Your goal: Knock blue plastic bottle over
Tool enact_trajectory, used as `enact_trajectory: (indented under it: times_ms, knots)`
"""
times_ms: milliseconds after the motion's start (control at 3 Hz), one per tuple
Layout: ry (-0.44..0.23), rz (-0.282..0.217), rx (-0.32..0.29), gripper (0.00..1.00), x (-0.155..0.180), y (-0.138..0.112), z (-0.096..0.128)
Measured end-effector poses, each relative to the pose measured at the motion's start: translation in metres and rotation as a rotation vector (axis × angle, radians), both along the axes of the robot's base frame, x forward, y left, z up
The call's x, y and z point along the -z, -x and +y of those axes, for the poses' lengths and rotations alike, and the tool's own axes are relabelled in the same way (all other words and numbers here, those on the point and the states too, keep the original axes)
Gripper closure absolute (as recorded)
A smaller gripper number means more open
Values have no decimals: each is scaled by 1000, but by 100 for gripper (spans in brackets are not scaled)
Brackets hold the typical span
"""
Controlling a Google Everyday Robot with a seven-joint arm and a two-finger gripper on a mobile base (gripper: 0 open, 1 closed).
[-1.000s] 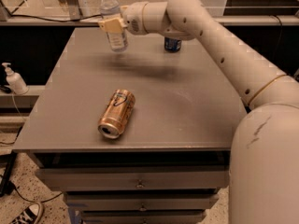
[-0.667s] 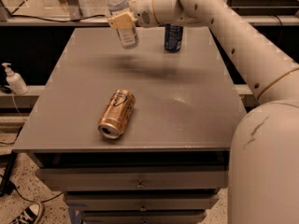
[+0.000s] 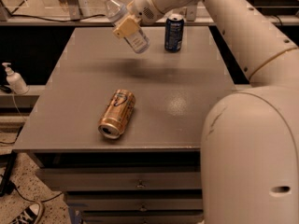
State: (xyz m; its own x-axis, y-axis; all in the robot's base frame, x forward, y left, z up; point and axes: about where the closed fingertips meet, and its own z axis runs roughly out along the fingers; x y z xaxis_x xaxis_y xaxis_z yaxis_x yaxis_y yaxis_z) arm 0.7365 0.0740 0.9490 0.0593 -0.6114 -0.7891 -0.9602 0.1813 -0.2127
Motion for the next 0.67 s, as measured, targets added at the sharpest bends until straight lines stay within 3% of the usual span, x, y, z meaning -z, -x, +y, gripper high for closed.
enact_trajectory:
  times_ms: [667]
  knots:
    - [374, 69, -215, 100, 48, 49, 3]
